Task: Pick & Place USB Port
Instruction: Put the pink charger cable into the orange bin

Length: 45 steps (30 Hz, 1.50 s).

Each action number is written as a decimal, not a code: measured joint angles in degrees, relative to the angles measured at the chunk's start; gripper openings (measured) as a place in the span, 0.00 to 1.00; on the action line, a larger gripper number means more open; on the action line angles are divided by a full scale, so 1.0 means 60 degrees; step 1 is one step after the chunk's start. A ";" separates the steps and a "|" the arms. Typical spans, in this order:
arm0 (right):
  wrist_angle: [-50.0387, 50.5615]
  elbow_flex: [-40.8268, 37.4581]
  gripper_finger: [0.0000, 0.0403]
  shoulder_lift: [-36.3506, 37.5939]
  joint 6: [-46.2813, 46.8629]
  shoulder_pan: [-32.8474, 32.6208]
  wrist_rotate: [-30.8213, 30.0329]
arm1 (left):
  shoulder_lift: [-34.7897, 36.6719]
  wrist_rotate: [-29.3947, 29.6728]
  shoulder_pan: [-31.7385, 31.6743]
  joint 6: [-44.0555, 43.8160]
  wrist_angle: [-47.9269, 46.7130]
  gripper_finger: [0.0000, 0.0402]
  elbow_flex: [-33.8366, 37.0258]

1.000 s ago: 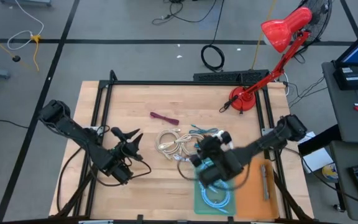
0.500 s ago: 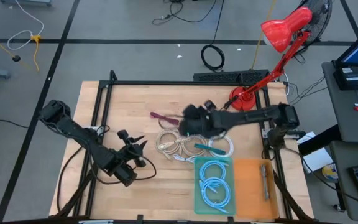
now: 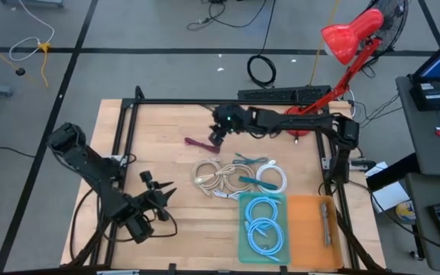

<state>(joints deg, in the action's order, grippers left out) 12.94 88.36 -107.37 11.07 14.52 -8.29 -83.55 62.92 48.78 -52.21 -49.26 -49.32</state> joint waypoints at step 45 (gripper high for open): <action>-0.1113 0.0017 0.32 -0.2453 0.0505 -0.0383 0.0675 | 0.0000 0.0391 0.0129 0.0167 -0.0031 0.29 0.0000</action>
<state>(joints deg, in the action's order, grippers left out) 6.26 88.47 -122.08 14.10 12.22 -4.25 -83.55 65.27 49.56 -51.21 -49.45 -49.32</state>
